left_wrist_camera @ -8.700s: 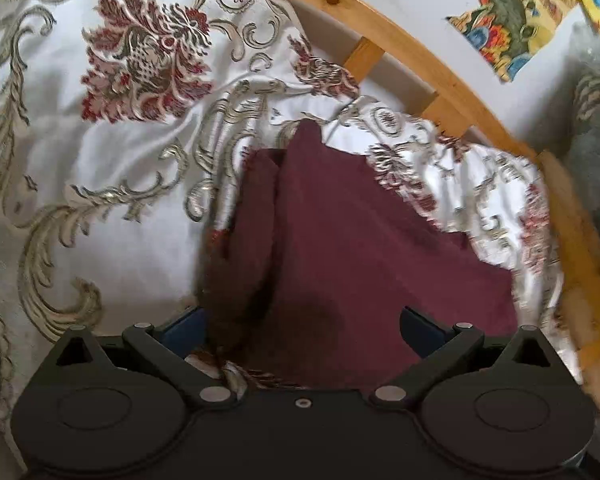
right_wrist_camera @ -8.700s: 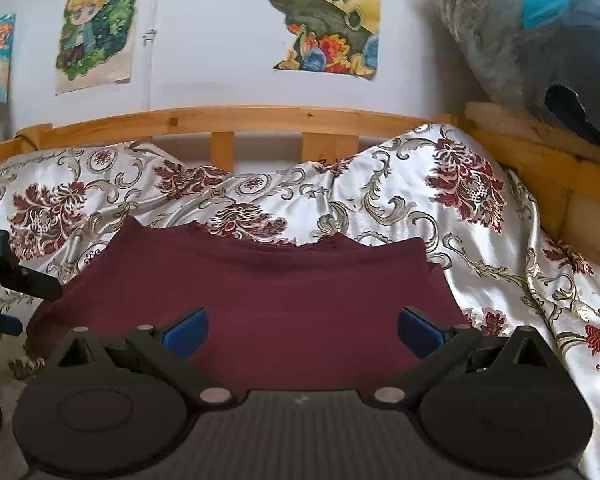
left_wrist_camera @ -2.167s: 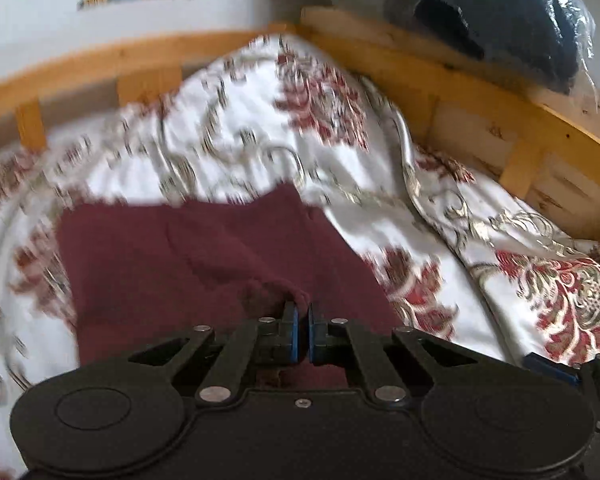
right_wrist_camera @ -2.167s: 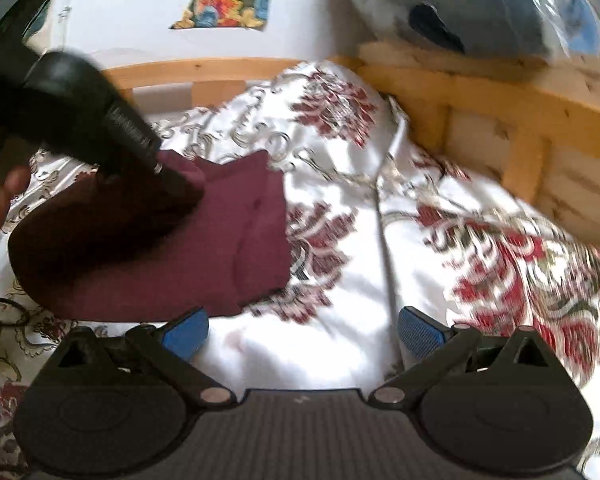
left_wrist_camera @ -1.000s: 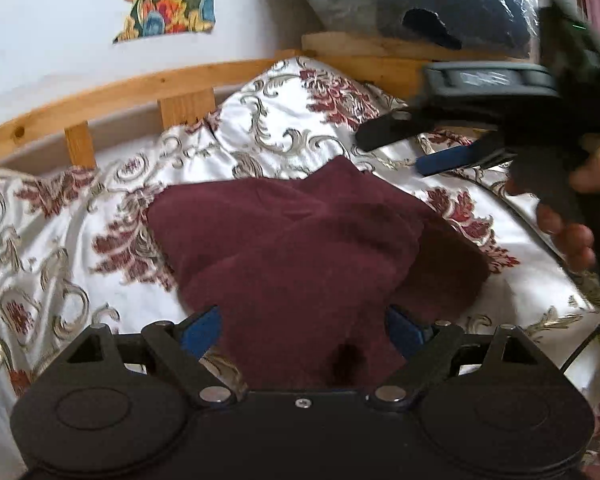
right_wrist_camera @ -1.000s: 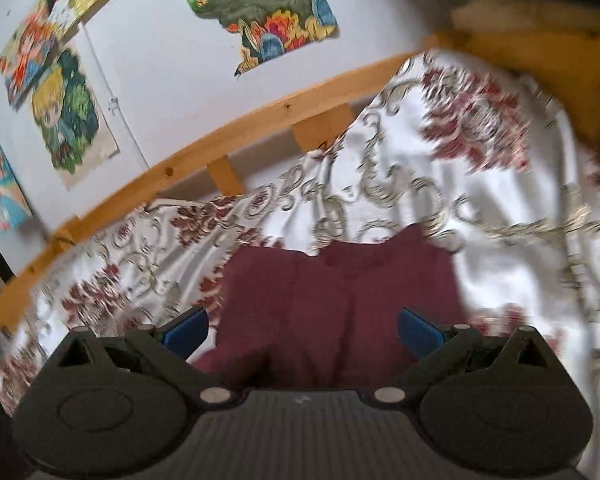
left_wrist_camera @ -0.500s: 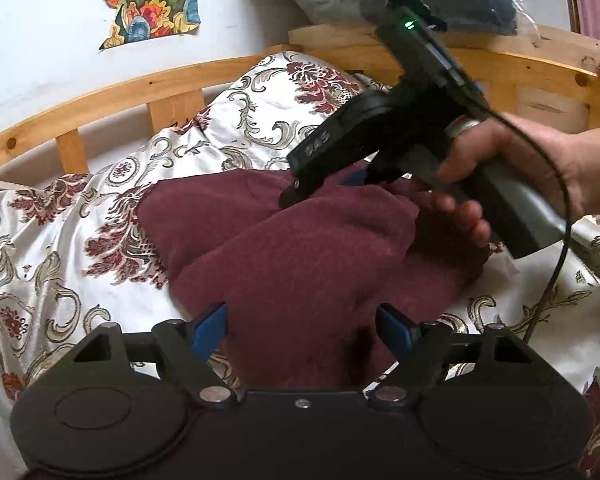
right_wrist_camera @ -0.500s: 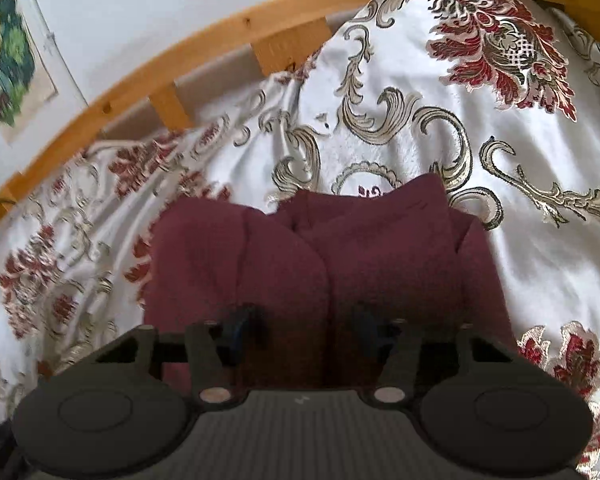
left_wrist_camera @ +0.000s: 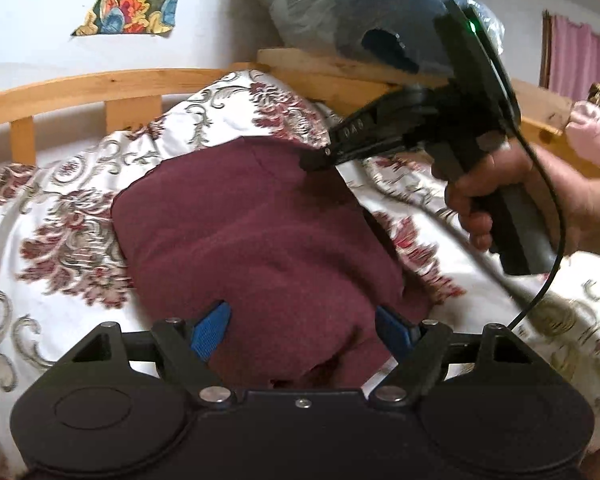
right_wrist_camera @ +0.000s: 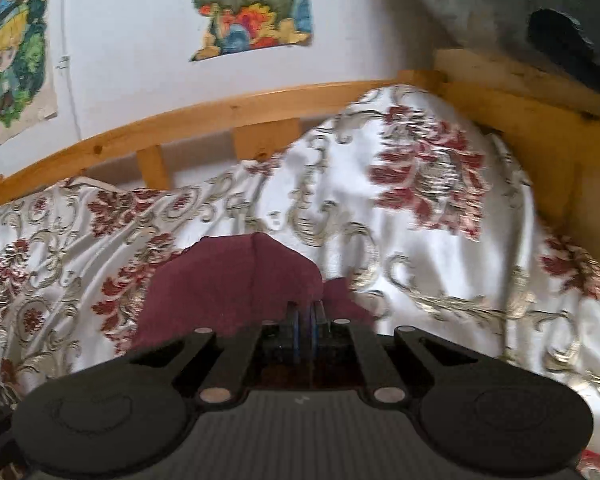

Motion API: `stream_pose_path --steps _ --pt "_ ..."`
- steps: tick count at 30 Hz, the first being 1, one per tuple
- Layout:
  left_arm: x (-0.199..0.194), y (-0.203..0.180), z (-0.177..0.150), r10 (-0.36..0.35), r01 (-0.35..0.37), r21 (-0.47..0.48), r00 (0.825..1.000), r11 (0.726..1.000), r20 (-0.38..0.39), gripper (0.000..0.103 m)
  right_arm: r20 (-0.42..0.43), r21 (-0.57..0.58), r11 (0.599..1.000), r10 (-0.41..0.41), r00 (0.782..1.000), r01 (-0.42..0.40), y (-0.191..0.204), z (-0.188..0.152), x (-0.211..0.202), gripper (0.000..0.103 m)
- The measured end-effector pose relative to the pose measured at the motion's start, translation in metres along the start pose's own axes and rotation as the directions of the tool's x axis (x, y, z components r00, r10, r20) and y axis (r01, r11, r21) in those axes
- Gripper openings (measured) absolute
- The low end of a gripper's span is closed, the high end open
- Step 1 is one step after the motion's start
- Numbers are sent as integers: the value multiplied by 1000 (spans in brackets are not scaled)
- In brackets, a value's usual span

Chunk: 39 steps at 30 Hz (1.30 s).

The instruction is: Fold small clothes

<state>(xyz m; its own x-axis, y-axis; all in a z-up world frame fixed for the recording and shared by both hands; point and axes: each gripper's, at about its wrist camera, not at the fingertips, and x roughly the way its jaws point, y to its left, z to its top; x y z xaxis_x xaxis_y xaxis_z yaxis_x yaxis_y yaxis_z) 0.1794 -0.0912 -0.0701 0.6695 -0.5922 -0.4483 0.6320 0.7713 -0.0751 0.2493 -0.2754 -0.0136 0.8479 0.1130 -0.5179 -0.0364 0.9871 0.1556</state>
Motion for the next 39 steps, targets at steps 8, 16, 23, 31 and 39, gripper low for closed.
stream_pose_path --steps 8,16,23,31,39 --pt "-2 -1 -2 -87 88 -41 996 995 18 84 -76 72 996 -38 996 43 -30 -25 12 7" --pt "-16 50 2 -153 189 -410 981 892 118 85 -75 128 992 -8 997 18 -38 -39 8 16" --pt "-12 82 -3 -64 99 -579 995 809 80 86 -39 149 989 -13 999 18 -34 -48 -22 46" --pt "4 97 -15 -81 34 -653 996 757 -42 86 -24 209 970 133 991 -125 -23 -78 -75 74" --pt "11 100 -21 -93 8 -670 992 742 -91 89 -97 167 974 171 980 -153 4 -98 -75 58"
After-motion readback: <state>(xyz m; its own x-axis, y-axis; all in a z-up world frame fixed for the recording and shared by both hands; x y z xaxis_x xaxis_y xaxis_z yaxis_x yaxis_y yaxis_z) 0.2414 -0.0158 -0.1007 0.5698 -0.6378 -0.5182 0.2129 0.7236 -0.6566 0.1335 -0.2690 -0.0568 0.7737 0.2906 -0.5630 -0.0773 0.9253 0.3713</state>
